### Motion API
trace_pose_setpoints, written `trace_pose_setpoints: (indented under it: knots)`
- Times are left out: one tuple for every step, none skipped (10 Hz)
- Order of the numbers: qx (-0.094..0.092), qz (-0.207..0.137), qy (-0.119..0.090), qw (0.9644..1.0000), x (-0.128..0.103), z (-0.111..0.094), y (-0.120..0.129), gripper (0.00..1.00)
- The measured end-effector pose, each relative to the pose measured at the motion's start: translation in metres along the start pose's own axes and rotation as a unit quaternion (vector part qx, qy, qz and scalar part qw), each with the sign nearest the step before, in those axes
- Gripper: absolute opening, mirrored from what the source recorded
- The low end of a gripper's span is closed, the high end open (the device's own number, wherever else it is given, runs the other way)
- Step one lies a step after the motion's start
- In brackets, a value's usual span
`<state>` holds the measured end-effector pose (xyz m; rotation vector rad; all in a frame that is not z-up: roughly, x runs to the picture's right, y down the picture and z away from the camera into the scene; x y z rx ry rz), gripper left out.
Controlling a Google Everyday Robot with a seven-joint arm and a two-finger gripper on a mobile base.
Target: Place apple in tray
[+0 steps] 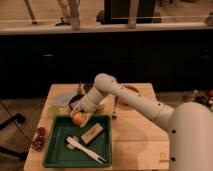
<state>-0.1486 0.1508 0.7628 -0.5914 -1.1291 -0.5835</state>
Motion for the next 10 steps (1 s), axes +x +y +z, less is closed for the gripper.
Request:
trace_pose_setpoints:
  knots:
    - [0.004, 0.002, -0.002, 1.0000, 0.0001, -0.0007, 0.0007, 0.64]
    - [0.006, 0.003, -0.003, 1.0000, 0.0004, -0.0011, 0.0016, 0.72]
    - [0.007, 0.005, -0.004, 1.0000, 0.0006, -0.0013, 0.0021, 0.78]
    - [0.008, 0.006, -0.004, 0.9999, 0.0009, -0.0016, 0.0026, 0.80]
    - [0.009, 0.007, -0.004, 0.9999, 0.0012, -0.0016, 0.0030, 0.80]
    - [0.009, 0.007, -0.004, 0.9999, 0.0012, -0.0017, 0.0031, 0.80]
    - [0.010, 0.007, -0.004, 0.9999, 0.0015, -0.0019, 0.0033, 0.80]
    - [0.010, 0.007, -0.003, 0.9999, 0.0017, -0.0021, 0.0032, 0.80]
    - [0.010, 0.006, -0.002, 0.9999, 0.0018, -0.0028, 0.0028, 0.80]
    - [0.010, 0.005, 0.000, 0.9999, 0.0018, -0.0035, 0.0024, 0.80]
